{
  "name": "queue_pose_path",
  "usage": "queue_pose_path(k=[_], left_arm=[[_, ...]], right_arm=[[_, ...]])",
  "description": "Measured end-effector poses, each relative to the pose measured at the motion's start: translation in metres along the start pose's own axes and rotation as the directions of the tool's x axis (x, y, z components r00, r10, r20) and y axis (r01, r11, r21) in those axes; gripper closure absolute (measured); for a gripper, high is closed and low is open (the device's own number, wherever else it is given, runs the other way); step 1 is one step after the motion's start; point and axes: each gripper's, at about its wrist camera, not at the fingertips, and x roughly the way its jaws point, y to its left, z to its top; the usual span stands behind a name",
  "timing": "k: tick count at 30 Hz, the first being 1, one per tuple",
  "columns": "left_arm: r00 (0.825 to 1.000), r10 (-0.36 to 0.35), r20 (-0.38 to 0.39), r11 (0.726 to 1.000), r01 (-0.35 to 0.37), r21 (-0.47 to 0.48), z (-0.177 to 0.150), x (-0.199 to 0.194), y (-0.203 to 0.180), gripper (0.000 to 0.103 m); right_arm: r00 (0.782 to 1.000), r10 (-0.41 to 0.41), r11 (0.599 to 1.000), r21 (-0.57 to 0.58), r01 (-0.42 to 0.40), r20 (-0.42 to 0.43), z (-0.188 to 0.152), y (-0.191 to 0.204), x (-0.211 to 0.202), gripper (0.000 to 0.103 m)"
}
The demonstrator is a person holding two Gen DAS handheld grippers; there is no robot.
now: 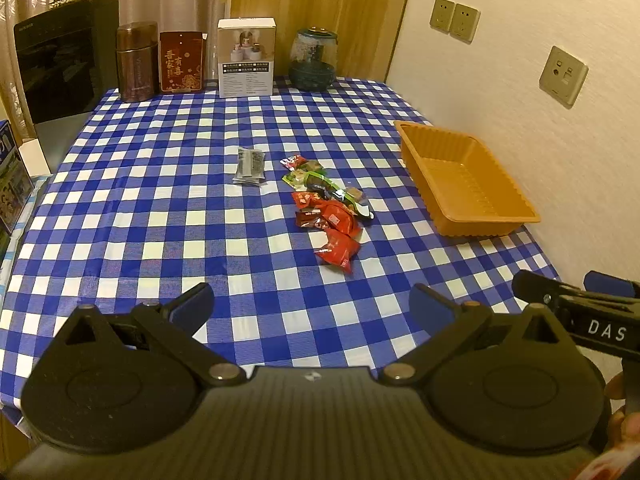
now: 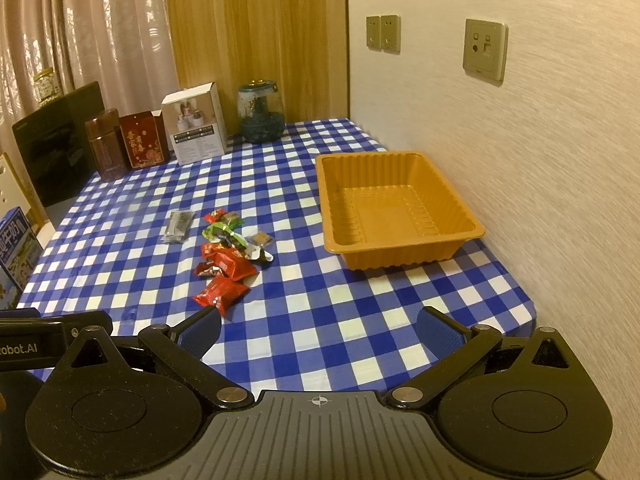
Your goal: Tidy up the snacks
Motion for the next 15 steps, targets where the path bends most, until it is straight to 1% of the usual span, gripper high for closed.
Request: queue_pose_path(k=[7,15], left_arm=[[1.0,0.0,0.0,1.0,0.0,0.001,0.0001,0.0,-0.0004,0.0],[0.999,-0.029,-0.017,0.999,0.029,-0.018,0.0025,0.0062,0.008,0.0]], right_arm=[[1.0,0.0,1.0,0.001,0.0,0.0,-0.0004,0.0,-0.0003,0.0],[1.0,0.014,0.999,0.042,-0.015,0.021,0.0002,-0.0025,0.0029,0.0]])
